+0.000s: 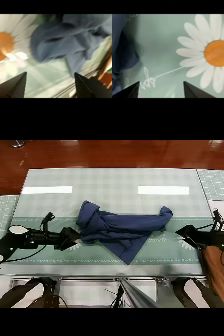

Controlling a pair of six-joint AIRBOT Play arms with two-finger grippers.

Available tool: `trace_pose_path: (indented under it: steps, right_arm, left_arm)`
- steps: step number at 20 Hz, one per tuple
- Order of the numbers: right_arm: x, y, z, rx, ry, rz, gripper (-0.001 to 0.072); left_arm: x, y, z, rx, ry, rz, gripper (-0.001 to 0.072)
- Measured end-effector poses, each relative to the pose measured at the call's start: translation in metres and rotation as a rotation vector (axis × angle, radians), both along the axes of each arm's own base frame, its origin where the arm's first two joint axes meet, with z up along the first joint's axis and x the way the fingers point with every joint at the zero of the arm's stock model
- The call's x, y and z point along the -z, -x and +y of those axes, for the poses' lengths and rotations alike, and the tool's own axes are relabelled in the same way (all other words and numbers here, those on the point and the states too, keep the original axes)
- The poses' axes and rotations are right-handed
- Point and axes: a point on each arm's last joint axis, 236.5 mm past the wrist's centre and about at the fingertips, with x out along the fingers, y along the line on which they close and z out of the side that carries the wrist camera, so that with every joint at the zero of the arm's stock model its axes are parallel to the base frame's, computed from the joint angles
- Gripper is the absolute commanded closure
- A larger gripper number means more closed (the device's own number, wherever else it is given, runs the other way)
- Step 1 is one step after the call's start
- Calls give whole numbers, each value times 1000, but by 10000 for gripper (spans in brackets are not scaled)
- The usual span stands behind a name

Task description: Fold the shirts.

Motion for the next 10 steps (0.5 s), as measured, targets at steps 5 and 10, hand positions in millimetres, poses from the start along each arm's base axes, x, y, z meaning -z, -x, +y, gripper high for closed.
trace_pose_path:
  steps: [5,10]
  right_arm:
    - [0,-1,12,2,-54,-26,87]
    - [-1,0,19,-3,-84,-28,86]
  left_arm:
    - [14,-15,-31,-62,15,-28,8]
    - [22,-34,-45,-60,-35,-97,686]
